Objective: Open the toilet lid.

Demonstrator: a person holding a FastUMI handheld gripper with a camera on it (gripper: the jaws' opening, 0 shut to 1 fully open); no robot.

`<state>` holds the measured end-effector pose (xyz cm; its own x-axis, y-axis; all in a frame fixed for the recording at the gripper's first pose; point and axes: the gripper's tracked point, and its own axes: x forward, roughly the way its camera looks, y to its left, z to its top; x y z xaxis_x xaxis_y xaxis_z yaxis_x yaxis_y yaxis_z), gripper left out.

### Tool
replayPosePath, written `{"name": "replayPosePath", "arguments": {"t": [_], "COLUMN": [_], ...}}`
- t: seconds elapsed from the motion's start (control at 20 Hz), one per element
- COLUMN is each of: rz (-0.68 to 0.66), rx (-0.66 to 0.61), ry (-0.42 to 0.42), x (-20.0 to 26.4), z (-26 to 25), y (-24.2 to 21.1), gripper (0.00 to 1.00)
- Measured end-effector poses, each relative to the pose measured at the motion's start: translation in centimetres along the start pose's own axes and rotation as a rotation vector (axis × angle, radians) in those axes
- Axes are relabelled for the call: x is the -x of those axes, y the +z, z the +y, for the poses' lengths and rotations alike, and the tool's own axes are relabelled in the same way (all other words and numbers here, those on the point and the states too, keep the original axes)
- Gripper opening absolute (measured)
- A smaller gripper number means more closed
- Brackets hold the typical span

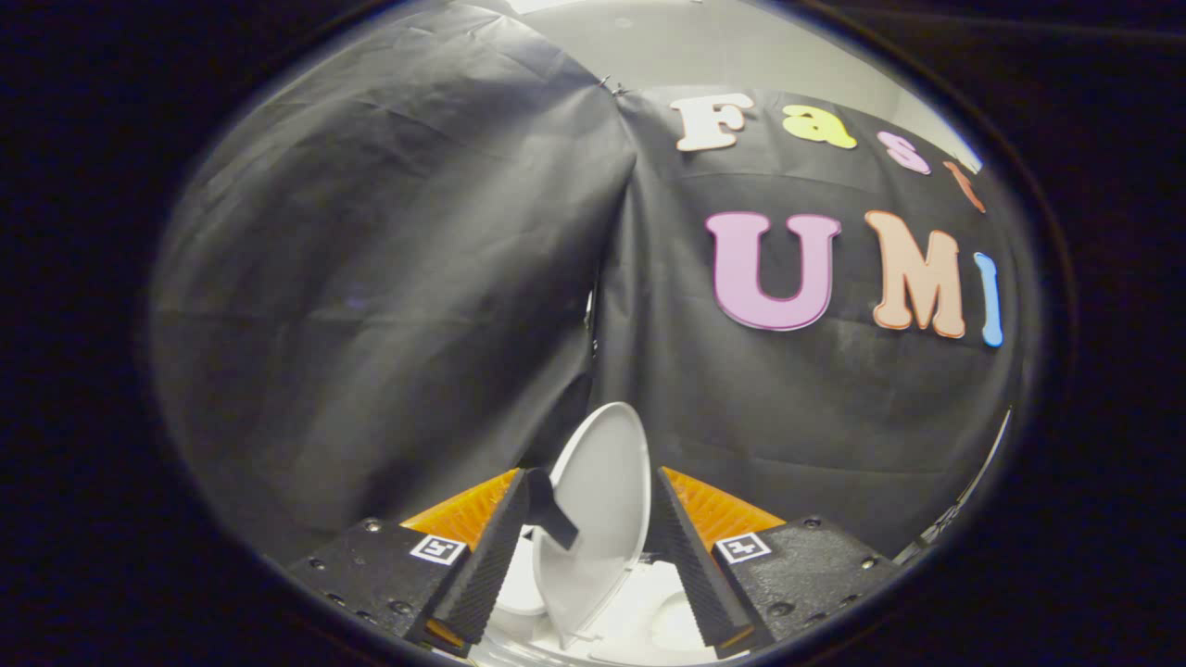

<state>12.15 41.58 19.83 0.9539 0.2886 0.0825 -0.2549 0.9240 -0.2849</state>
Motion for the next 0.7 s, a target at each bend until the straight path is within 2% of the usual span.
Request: {"name": "replayPosePath", "arguments": {"t": [0.25,0.6,0.7], "rz": [-0.067,-0.099,-0.122], "rx": [-0.104,-0.217,-0.239], "ry": [0.013,-0.057,-0.049], "x": [2.1,4.9,5.8], "z": [-5.1,-17.4,-20.6], "y": [2.4,2.8,2.8], "gripper": [0.84,0.84,0.85]}}
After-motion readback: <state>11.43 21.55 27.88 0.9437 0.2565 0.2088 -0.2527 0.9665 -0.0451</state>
